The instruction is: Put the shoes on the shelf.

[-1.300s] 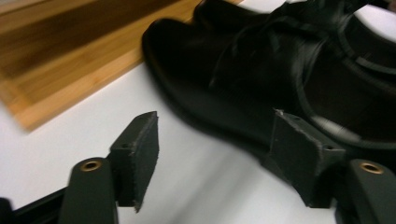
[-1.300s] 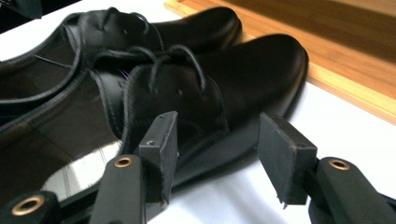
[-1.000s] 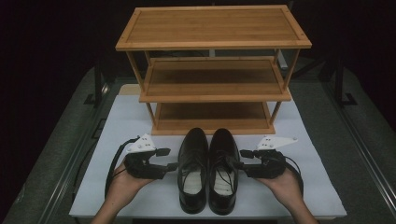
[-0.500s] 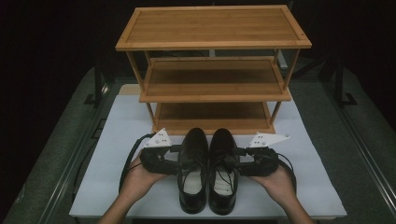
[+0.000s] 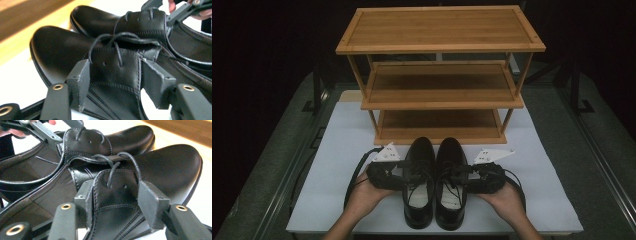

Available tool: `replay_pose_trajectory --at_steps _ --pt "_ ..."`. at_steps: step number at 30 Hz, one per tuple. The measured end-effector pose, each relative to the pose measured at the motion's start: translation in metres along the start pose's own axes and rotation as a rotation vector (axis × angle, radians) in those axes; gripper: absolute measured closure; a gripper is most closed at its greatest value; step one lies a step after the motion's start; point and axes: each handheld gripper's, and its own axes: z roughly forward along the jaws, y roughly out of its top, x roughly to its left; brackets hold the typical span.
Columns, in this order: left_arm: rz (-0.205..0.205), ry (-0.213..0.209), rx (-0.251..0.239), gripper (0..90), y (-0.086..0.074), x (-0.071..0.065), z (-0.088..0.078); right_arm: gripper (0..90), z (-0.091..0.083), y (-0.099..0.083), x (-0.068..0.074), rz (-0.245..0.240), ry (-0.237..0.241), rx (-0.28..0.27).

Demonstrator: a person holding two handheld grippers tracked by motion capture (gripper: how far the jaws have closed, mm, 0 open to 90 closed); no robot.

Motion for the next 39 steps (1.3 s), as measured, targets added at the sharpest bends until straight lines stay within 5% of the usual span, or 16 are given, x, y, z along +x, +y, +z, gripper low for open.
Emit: replay_pose_trajectory --at_steps 14,19,23,39 --pt "0.052 0.01 0.003 77.3 -0.001 -0.007 -0.006 82.4 -0.002 -0.002 0.007 -0.053 0.012 -0.022" --pt "0.049 0.02 -0.009 85.5 -0.003 -0.009 -0.005 86.3 -0.001 -0.003 0.006 -0.047 0.017 -0.023" --pt "0.059 0.041 -0.016 87.1 -0.003 -0.011 -0.006 86.5 -0.001 -0.004 0.004 -0.041 0.027 -0.032" --pt "0.029 0.156 -0.067 87.6 0.001 -0.002 -0.023 87.1 -0.02 0.001 -0.008 -0.033 -0.075 -0.084"
